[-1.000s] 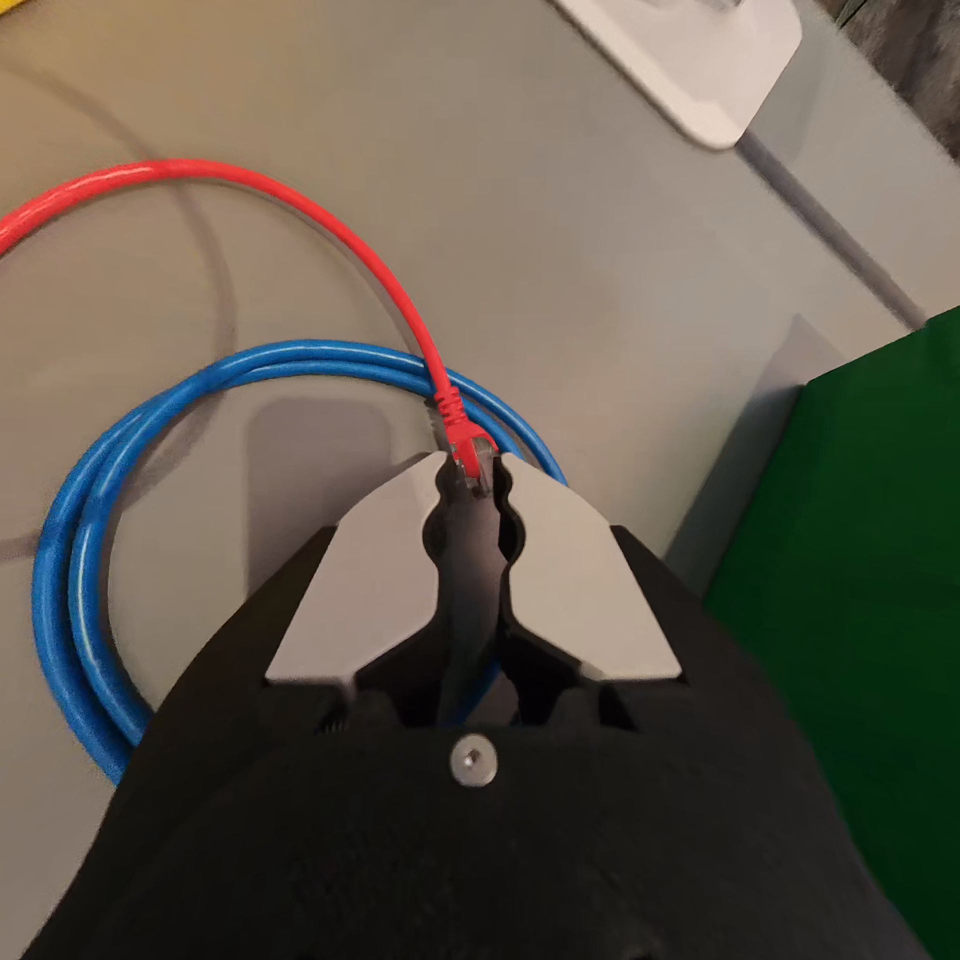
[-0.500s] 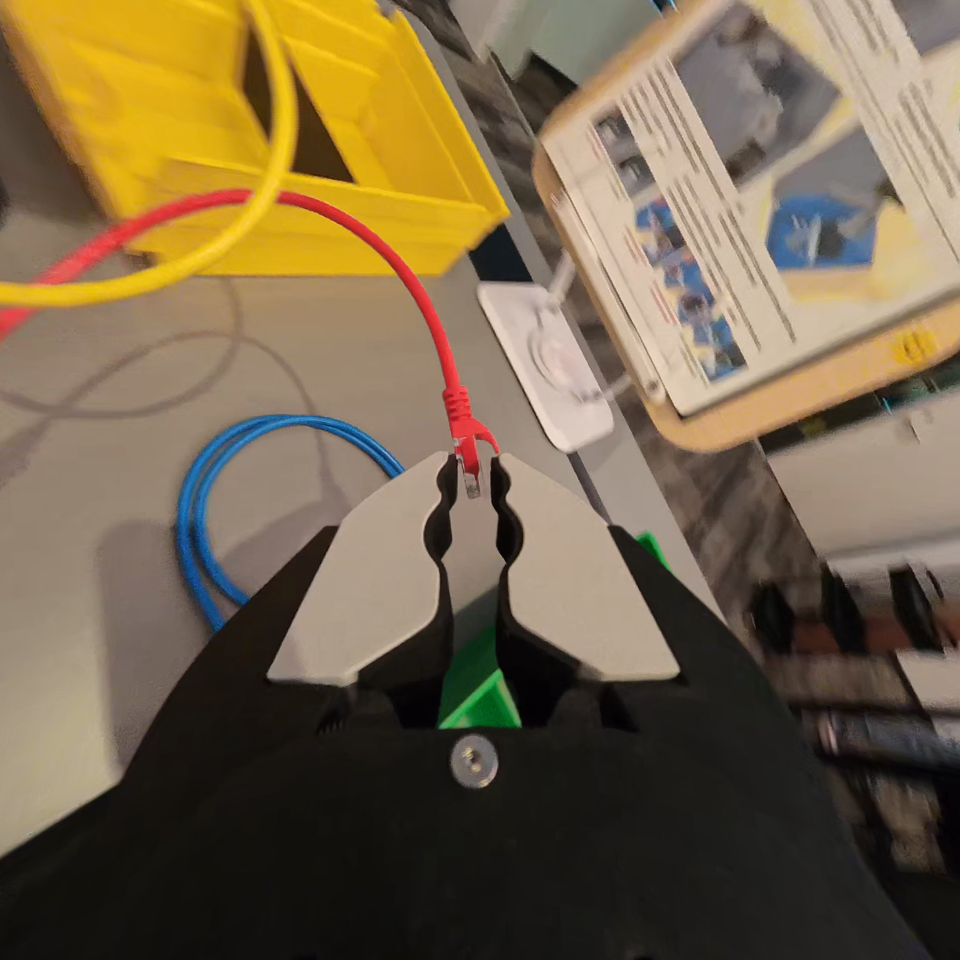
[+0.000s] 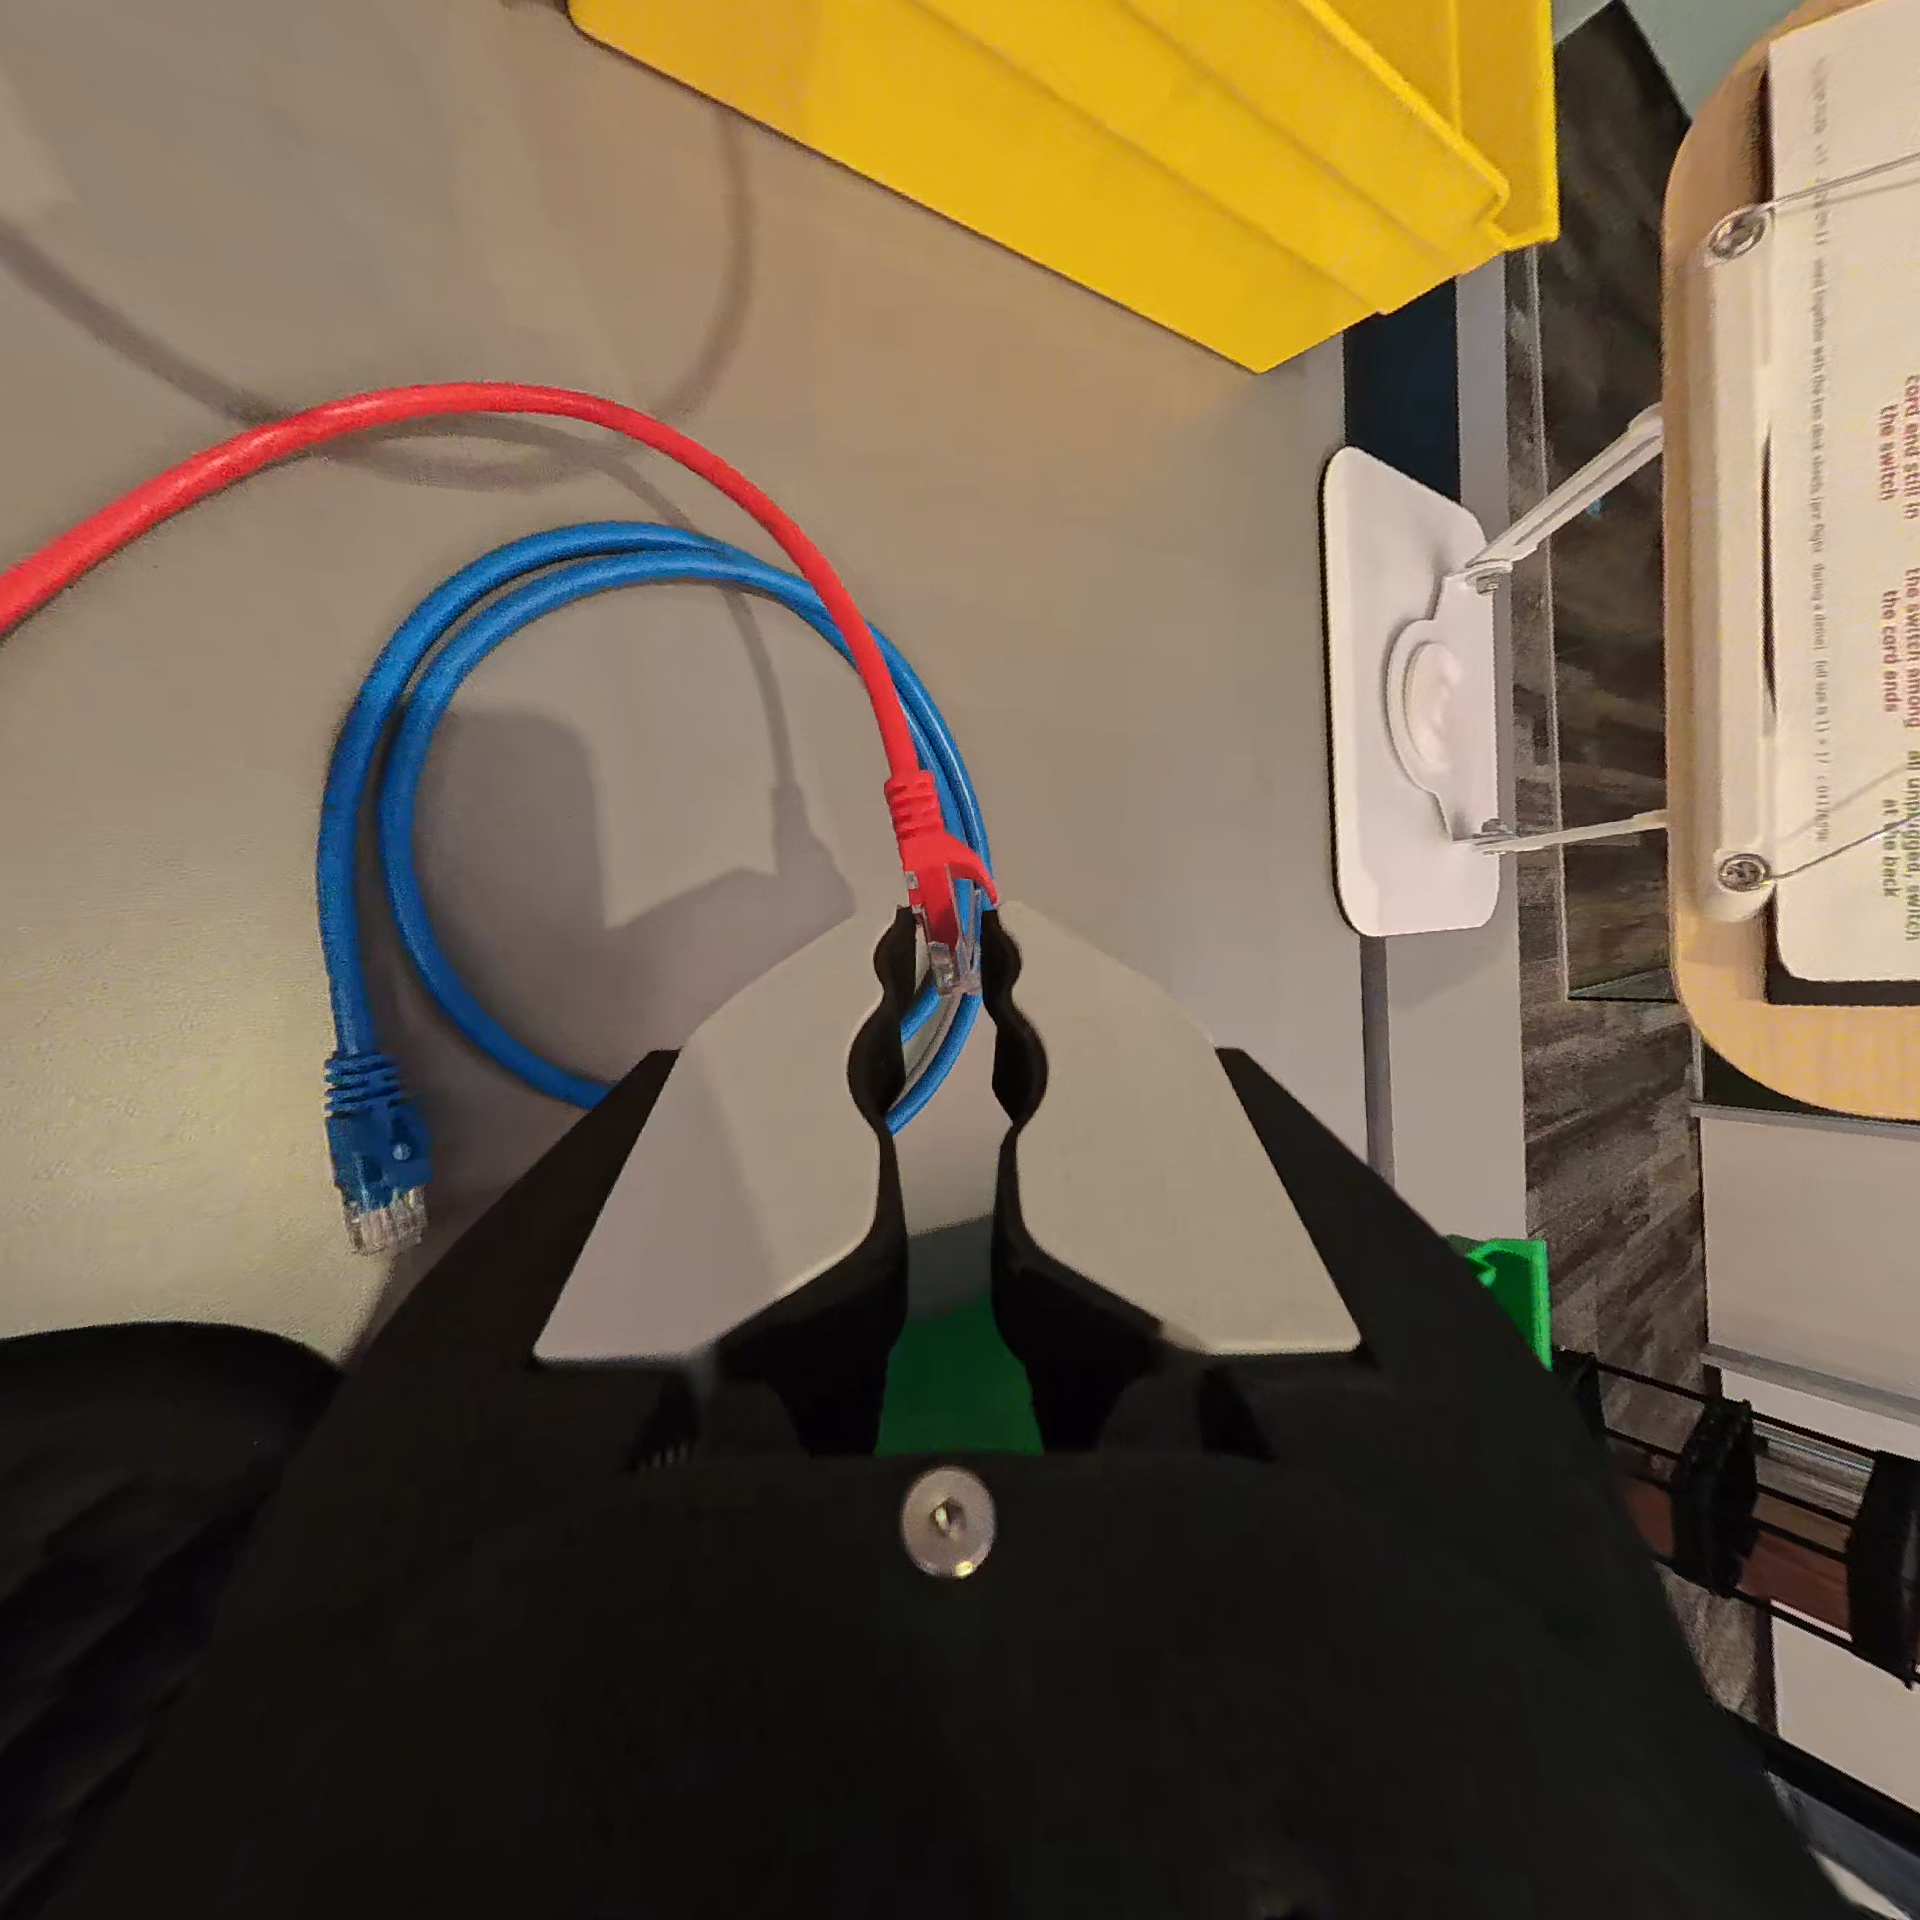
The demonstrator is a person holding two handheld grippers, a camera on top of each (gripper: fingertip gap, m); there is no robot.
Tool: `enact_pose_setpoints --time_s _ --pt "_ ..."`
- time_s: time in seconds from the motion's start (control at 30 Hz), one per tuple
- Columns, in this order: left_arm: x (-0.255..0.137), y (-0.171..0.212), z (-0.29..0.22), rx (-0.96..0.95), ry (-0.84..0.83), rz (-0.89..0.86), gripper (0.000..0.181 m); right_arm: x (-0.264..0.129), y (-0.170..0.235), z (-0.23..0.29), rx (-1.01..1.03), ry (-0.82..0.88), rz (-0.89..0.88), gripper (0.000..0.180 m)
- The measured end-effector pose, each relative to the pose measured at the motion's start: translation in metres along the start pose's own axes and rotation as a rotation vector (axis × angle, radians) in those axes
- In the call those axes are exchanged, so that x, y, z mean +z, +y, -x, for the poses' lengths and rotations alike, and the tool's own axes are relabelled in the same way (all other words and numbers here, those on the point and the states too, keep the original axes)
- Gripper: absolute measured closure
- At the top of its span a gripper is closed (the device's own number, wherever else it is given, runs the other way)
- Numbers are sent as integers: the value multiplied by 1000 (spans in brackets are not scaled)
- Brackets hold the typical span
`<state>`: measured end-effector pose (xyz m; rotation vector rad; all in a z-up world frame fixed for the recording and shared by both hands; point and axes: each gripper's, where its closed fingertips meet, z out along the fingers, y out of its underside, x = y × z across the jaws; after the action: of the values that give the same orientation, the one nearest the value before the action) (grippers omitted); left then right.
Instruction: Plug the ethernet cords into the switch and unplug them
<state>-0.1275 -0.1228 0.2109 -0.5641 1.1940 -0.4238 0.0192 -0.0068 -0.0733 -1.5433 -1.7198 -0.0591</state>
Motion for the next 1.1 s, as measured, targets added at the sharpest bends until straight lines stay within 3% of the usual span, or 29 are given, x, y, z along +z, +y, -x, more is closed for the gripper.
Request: enact_pose_setpoints --time_s 0.17,0.3,0.4,0.5,0.63,0.7,0.8,0.9,1.0,1.1 --pt "29 36 -18 -6 75 110 155 -9 3 7 29 33 -25 166" --pt "57 75 -41 18 142 207 155 -7 16 30 -54 56 133 165" --pt "70 93 -57 24 199 221 155 -12 10 33 -79 122 162 154" --pt "71 109 -67 66 239 271 155 -40 -20 20 -84 232 26 147" --pt "72 134 -69 121 243 374 155 -124 -117 -19 -158 521 -310 156" --pt "74 147 -72 149 252 420 155 -138 -141 -32 -205 554 -290 150" --pt "77 159 -81 173 278 464 155 -121 -142 -51 -239 535 -96 135" --pt "78 169 -84 195 287 505 155 -97 -135 -53 -291 469 23 152" --pt "72 175 -88 145 316 531 153 -87 -131 -55 -283 441 17 154" --pt "67 157 -73 30 284 458 128 -77 -113 -74 -274 526 12 154"
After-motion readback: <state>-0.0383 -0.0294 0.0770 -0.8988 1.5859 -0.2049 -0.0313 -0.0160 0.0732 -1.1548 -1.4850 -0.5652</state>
